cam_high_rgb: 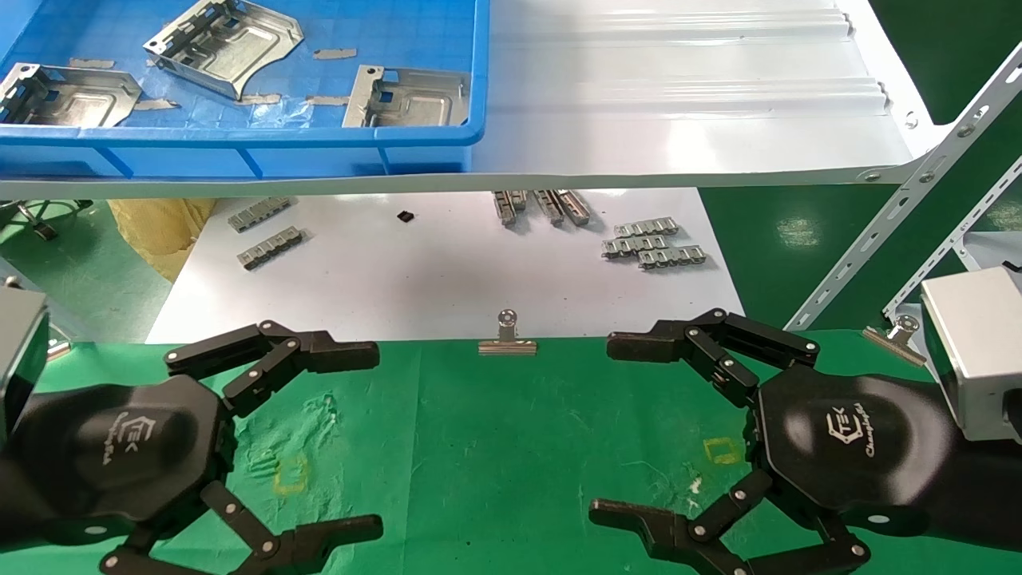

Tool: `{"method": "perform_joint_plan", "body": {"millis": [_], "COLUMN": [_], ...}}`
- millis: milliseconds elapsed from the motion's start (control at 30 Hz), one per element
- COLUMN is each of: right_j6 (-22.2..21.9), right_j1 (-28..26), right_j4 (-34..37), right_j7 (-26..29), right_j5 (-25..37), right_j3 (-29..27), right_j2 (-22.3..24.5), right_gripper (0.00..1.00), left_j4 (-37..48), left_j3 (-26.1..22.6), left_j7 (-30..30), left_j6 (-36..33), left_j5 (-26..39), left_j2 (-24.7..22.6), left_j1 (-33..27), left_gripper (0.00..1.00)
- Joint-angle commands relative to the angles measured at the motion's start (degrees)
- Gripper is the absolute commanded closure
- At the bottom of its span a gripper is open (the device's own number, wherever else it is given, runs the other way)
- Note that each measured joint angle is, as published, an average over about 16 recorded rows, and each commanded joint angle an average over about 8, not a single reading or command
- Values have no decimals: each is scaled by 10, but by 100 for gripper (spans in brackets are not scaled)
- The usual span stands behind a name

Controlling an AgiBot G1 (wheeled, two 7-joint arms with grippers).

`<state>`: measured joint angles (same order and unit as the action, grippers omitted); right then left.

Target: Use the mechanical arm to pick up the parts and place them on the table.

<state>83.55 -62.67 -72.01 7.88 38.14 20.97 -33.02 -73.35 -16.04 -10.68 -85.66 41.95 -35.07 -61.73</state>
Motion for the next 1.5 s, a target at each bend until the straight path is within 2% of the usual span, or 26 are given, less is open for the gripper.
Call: {"method": "perform_joint_plan", "body": {"millis": [33,67,1500], "right_j6": [0,0,0], "right_j1": [0,0,0], "right_j4": [0,0,0], "right_j7": [0,0,0], "right_j5": [0,0,0], "right_j3": [0,0,0], "right_j2": [0,0,0], "right_gripper": [92,100,100], "left_j4": [0,0,0], "left_j3": [0,0,0], "left_j7": [0,0,0], "left_j6": [0,0,0], "left_j5": [0,0,0], "left_j2": [0,0,0], "left_j1": [0,0,0], "left_gripper": [0,0,0]}}
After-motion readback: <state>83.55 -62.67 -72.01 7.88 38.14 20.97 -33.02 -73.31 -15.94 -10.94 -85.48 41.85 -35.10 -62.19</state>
